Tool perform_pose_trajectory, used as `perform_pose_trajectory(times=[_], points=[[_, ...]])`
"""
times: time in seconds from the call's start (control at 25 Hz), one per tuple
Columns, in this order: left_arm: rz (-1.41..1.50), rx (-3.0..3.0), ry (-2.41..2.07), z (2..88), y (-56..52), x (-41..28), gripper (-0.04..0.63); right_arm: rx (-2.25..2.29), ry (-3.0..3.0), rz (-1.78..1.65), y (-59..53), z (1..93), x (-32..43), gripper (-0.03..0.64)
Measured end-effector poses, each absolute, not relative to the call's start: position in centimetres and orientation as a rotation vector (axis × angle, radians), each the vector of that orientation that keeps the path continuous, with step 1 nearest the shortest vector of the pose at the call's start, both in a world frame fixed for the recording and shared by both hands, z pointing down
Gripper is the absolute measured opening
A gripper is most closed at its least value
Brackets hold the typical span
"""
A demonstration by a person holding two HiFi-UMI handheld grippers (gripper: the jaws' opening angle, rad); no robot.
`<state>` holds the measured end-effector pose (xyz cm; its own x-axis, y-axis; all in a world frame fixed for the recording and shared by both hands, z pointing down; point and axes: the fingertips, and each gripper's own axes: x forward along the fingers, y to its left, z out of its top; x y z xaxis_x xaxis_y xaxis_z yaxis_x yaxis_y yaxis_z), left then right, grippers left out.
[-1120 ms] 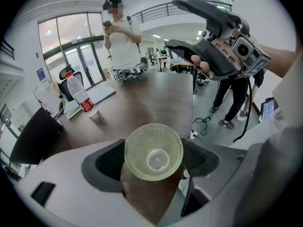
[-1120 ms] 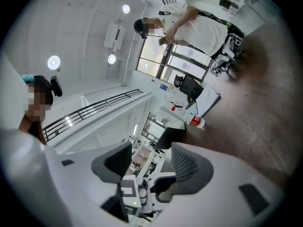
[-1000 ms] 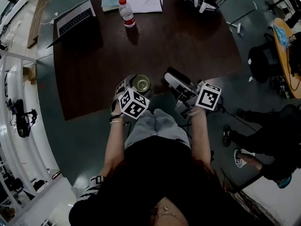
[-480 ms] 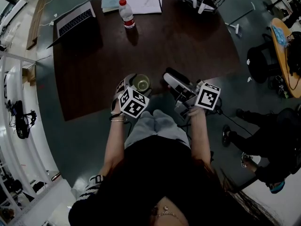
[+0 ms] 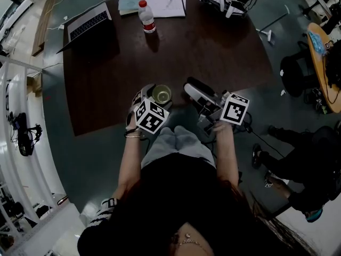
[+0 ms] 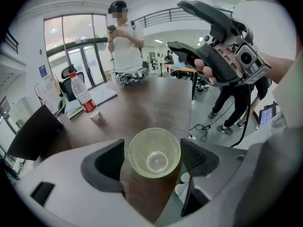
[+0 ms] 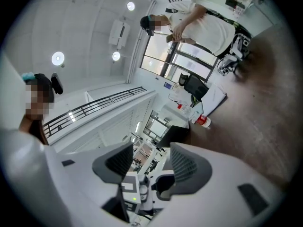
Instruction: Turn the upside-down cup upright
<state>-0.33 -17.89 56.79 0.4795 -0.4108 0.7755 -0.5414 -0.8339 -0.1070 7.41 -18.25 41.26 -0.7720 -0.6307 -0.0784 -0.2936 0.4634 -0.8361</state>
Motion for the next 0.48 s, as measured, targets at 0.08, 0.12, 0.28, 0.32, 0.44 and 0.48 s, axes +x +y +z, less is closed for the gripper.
perform_pose_trajectory(times=[0.08, 0.12, 0.28, 0.32, 0.44, 0.48], points=[[1.264, 2.568, -0.837, 56.5, -17.8, -0.5, 0.377, -0.773, 2.34, -1.22, -18.1, 41.1, 7.3, 0.255], [1.251, 2.568, -0.842, 56.4, -17.8, -0.5, 0.377, -0.77, 2.337, -1.217, -18.1, 41.0, 7.2, 0.255], [1.226, 2.58, -0.858, 55.6, -17.6, -0.8, 0.377, -0.76, 2.334, -1.199, -17.7, 40.4, 7.0, 0.255], [1.219, 2.584, -0.866, 55.4, -17.6, -1.0, 0.377, -0.757, 2.333, -1.194, -17.6, 40.3, 6.9, 0.255], [1.145, 2.597, -0.928, 53.8, -17.7, -1.6, 0.376, -0.753, 2.342, -1.176, -17.4, 39.8, 6.7, 0.255], [1.093, 2.602, -0.963, 53.0, -17.9, -1.9, 0.377, -0.759, 2.353, -1.164, -17.3, 39.7, 6.5, 0.255]])
